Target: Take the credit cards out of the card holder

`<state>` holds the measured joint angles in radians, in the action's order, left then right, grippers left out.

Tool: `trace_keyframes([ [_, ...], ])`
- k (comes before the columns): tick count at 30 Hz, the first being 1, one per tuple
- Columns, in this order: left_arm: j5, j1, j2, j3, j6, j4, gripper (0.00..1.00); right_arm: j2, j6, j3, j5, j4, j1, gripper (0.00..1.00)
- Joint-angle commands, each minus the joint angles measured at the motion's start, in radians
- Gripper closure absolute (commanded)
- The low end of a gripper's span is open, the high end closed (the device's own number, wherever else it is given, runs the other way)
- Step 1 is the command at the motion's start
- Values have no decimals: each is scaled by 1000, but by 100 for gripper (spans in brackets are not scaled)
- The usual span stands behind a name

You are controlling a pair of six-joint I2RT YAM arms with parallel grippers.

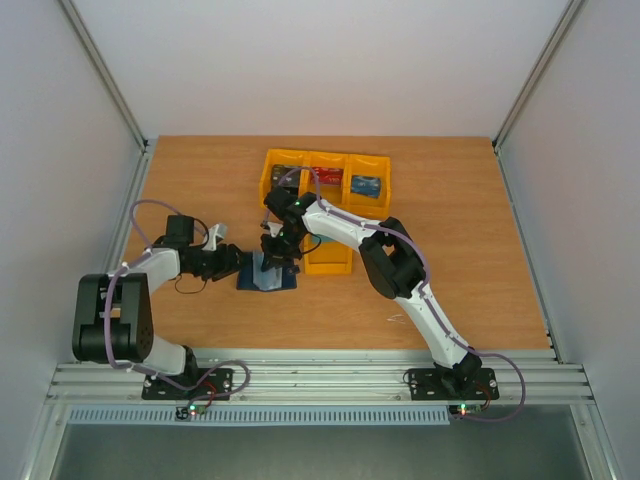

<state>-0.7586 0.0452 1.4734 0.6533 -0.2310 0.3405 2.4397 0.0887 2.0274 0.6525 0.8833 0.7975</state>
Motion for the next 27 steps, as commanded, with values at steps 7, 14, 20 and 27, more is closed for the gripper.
trace_keyframes([
  [7,-109,-7,-68,-19,17,-32,28,-32,-14,36,44,-45,15,99],
  [14,-78,-8,-44,-13,9,-26,35,-35,-34,71,62,-40,26,99],
  [20,-75,-7,-39,-11,7,-25,53,-57,-37,59,77,-71,28,99],
  [27,-118,-7,-48,-14,20,-34,71,-67,-37,53,85,-89,29,99],
])
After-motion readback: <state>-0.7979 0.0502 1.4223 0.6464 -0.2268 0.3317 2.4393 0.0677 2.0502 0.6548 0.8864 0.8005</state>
